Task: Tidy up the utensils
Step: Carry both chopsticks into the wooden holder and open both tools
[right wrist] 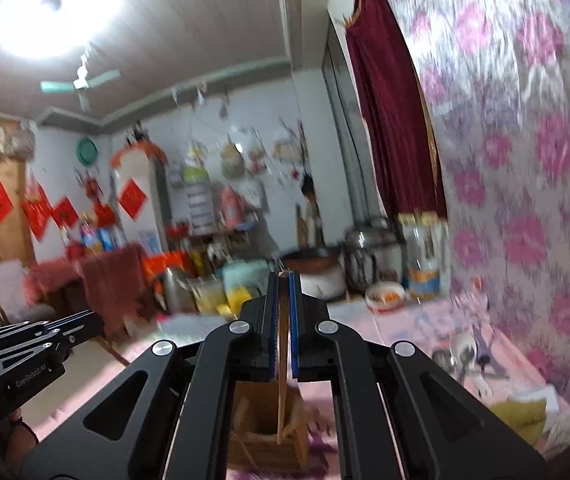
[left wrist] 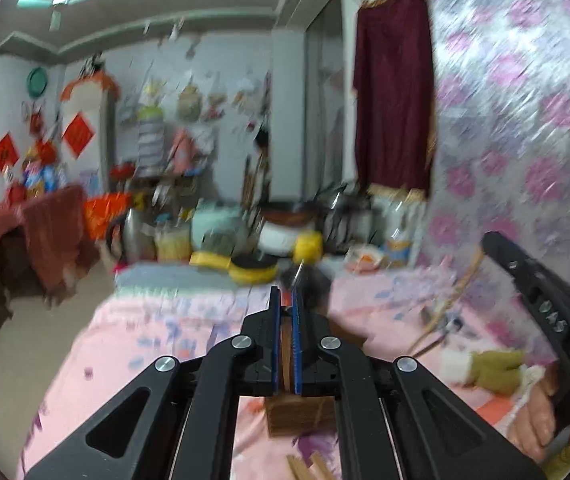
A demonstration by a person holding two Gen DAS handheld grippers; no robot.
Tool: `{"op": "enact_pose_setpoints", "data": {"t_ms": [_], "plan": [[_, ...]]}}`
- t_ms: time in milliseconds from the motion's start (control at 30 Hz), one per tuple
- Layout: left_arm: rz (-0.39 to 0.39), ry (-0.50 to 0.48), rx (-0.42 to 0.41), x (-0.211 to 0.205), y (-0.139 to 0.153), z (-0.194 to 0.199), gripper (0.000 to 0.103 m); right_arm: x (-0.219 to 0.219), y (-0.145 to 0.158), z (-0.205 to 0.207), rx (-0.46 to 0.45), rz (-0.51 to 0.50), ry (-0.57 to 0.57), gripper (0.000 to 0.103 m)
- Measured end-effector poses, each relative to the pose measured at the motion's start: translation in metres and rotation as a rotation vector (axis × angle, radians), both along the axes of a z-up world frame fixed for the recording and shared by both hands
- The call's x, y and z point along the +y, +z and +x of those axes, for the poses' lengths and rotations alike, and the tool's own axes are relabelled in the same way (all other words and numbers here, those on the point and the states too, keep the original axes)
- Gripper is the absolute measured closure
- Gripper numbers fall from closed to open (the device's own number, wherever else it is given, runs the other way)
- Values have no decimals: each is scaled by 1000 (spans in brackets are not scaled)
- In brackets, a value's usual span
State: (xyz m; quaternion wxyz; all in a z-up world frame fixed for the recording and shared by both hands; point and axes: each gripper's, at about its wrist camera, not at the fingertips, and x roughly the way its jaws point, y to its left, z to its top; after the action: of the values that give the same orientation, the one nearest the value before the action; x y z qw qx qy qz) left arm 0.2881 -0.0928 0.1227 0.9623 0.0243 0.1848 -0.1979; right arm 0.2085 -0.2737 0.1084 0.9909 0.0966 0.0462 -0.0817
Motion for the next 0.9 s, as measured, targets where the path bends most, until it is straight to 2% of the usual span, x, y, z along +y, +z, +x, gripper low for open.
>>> {"op": "enact_pose_setpoints", "data": {"t_ms": [67, 133, 300, 333, 400, 433, 533, 700, 733, 900], "plan": [[7, 11, 46, 2, -17, 9, 97, -5, -6, 1, 13, 15, 5, 98], [16, 20, 59, 4, -25, 13, 97, -9, 1, 0, 3, 31, 23, 98], [15, 35, 115, 15, -36, 25, 95, -9, 32, 4, -67, 53, 53, 98], [11, 36, 128, 17, -38, 25, 89, -6, 34, 6, -81, 38, 42, 98], [-4, 46, 139, 22, -42, 25, 41, 0, 32, 12, -97, 24, 26, 98], [-16, 58, 127, 25, -42, 22, 36, 3, 28, 14, -98, 18, 18, 98], [-41, 52, 106, 33, -39, 11, 33, 8, 10, 21, -57, 11, 19, 98], [-57, 93, 83, 43, -39, -3, 16, 6, -20, 27, 67, 16, 52, 96], [-61, 97, 86, 45, -41, -5, 16, 4, -23, 25, 75, 27, 42, 91], [-79, 128, 126, 56, -58, -15, 13, -1, -37, -3, 93, 62, 17, 91]]}}
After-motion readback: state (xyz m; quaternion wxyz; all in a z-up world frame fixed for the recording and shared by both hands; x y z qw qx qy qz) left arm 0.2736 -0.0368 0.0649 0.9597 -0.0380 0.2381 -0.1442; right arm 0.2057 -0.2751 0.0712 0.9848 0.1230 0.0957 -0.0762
